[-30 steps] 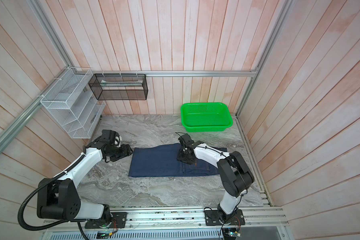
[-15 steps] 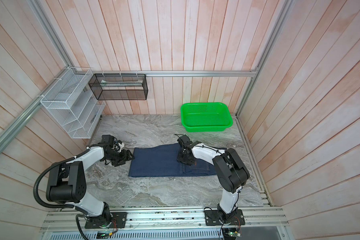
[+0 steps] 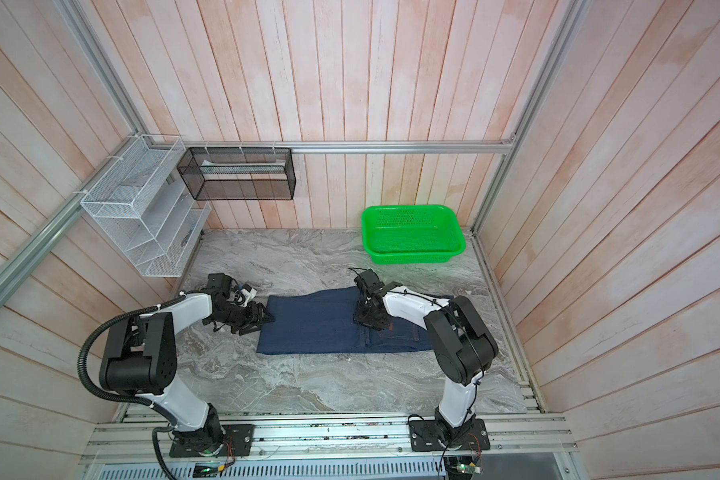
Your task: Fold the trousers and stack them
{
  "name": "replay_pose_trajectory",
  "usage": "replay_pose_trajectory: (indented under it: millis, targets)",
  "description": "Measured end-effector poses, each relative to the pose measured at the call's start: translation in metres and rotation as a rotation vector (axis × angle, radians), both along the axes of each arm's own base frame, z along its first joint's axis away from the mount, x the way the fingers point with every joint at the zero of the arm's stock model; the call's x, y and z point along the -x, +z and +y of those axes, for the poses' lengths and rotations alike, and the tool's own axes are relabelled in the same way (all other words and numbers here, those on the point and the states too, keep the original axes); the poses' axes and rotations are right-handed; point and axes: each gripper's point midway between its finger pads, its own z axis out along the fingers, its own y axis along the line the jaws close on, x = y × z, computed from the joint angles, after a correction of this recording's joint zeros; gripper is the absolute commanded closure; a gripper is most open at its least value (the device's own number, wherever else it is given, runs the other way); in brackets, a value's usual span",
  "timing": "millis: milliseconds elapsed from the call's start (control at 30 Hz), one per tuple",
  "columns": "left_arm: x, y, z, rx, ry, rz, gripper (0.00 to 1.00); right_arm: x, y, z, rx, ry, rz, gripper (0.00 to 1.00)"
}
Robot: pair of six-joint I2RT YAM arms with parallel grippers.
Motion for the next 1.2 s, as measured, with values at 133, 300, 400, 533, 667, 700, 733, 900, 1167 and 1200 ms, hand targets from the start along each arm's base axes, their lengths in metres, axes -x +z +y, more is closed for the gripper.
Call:
replay_pose_trajectory:
  millis: [133, 300, 400, 533, 667, 700, 733, 900, 1167, 1200]
  targets:
    - [0.004, -0.004, -0.009, 0.010, -0.025, 0.017, 0.58, -0.001, 0.000, 0.002, -0.007, 0.003, -0.002, 0.53]
    - [0.005, -0.005, -0.015, 0.010, -0.040, 0.019, 1.00, -0.003, 0.001, 0.001, -0.019, -0.001, 0.003, 0.50]
    - [0.006, -0.008, -0.011, -0.027, -0.034, 0.027, 1.00, -0.006, 0.007, -0.004, -0.039, -0.012, -0.012, 0.42]
    - [0.004, -0.008, 0.009, -0.141, -0.006, 0.043, 1.00, -0.015, 0.036, -0.026, -0.081, -0.060, -0.074, 0.39]
    - [-0.002, 0.002, 0.047, -0.311, 0.055, 0.037, 1.00, -0.036, 0.070, -0.073, -0.114, -0.170, -0.186, 0.39]
    - [-0.003, 0.005, 0.058, -0.355, 0.072, 0.034, 1.00, -0.040, 0.072, -0.088, -0.105, -0.203, -0.199, 0.39]
    - [-0.003, 0.009, 0.067, -0.395, 0.086, 0.036, 1.00, -0.044, 0.071, -0.106, -0.084, -0.239, -0.205, 0.39]
    - [0.001, 0.027, 0.107, -0.562, 0.141, 0.047, 1.00, -0.044, 0.057, -0.153, 0.005, -0.298, -0.195, 0.39]
    - [0.001, 0.061, 0.144, -0.702, 0.203, 0.033, 1.00, -0.029, 0.031, -0.160, -0.007, -0.245, -0.157, 0.39]
    - [0.002, 0.064, 0.144, -0.702, 0.205, 0.027, 1.00, -0.029, 0.028, -0.156, -0.028, -0.230, -0.157, 0.39]
